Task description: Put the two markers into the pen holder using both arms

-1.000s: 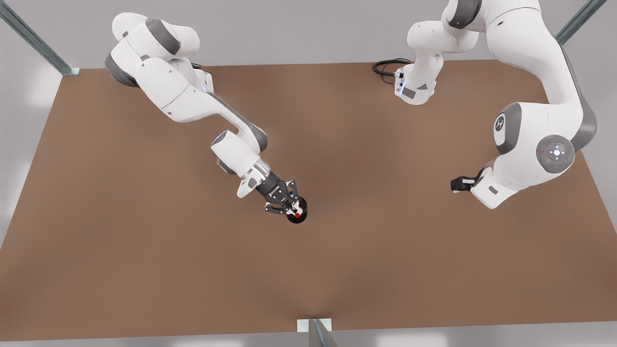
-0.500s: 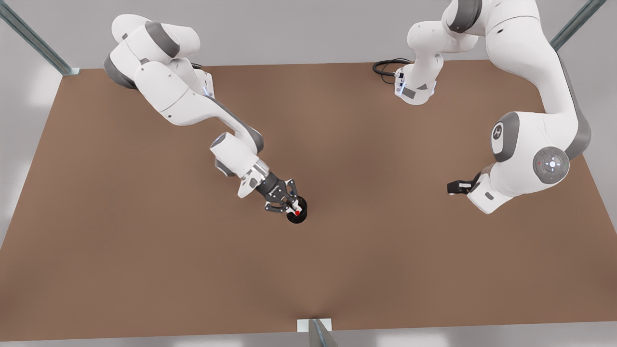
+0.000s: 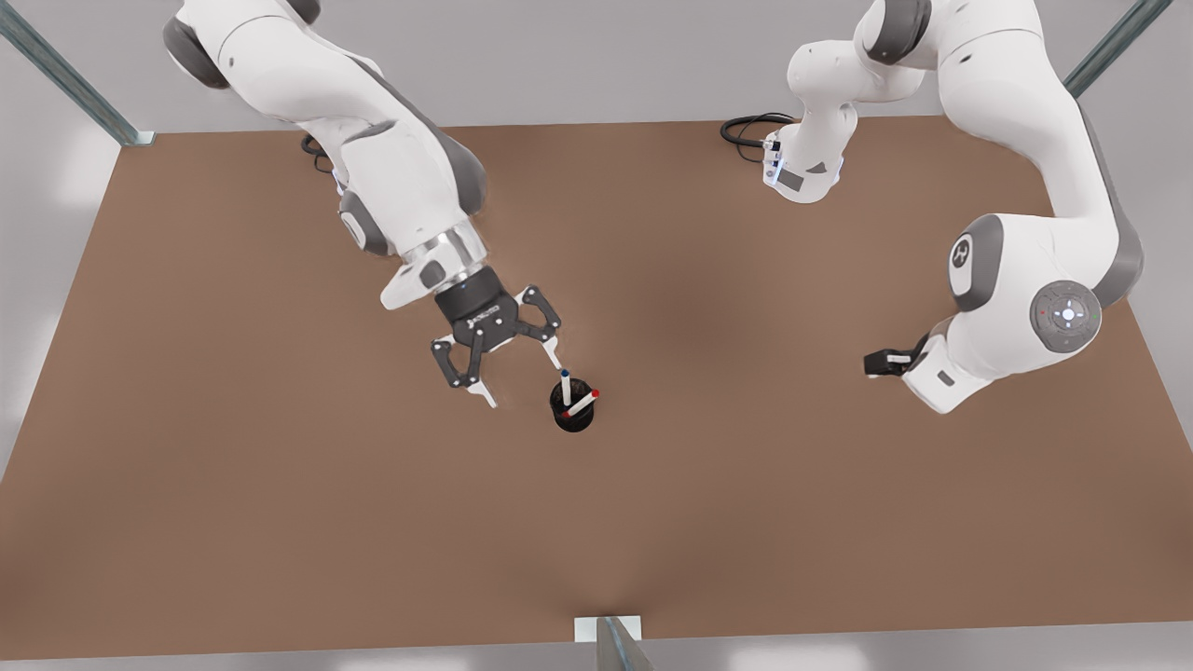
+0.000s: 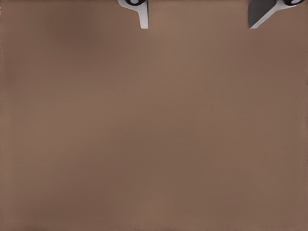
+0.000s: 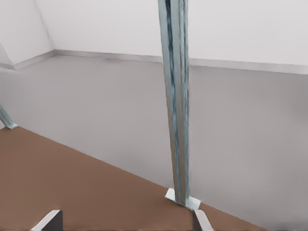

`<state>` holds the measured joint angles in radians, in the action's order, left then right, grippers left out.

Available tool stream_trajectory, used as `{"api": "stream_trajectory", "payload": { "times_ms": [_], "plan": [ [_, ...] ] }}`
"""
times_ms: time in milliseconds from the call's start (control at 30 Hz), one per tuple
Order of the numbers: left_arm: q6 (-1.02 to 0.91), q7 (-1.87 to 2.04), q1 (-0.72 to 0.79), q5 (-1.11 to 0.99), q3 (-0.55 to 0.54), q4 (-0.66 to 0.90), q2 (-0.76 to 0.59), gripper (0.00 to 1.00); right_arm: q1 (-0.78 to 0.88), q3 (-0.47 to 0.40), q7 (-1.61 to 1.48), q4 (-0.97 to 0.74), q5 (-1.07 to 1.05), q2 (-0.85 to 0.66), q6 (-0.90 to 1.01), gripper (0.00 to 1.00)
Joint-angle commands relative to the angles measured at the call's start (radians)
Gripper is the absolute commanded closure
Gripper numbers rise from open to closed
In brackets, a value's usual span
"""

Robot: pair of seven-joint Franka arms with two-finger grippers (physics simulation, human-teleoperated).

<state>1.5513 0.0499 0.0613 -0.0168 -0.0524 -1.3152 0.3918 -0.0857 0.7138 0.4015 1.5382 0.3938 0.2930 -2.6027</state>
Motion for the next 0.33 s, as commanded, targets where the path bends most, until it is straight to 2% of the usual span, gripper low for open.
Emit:
{"api": "stream_trajectory", "payload": {
  "times_ms": [0, 33, 67, 100, 233, 300],
  "plan": [
    [0.010, -0.104, -0.001, -0.005, 0.000, 0.020, -0.002, 0.00, -0.002, -0.107, 0.192, 0.046, -0.226, -0.124, 0.865, 0.00],
    [0.009, -0.107, -0.001, -0.006, 0.000, 0.034, -0.001, 0.00, 0.024, -0.341, -0.056, 0.114, -0.282, -0.183, 0.875, 0.00],
    [0.010, -0.107, -0.001, -0.006, 0.000, 0.037, -0.001, 0.00, 0.092, -0.585, -0.275, 0.122, -0.366, -0.176, 0.906, 0.00],
    [0.009, -0.104, -0.001, -0.006, 0.002, 0.040, -0.001, 0.00, 0.110, -0.646, -0.328, 0.119, -0.368, -0.149, 0.928, 0.00],
    [0.006, -0.104, -0.001, -0.008, 0.003, 0.039, 0.006, 0.00, 0.110, -0.677, -0.382, 0.093, -0.392, -0.097, 0.938, 0.00],
    [0.003, -0.104, -0.001, -0.006, 0.002, 0.039, 0.006, 0.00, 0.101, -0.671, -0.454, 0.016, -0.415, -0.034, 0.949, 0.00]
  ]
}}
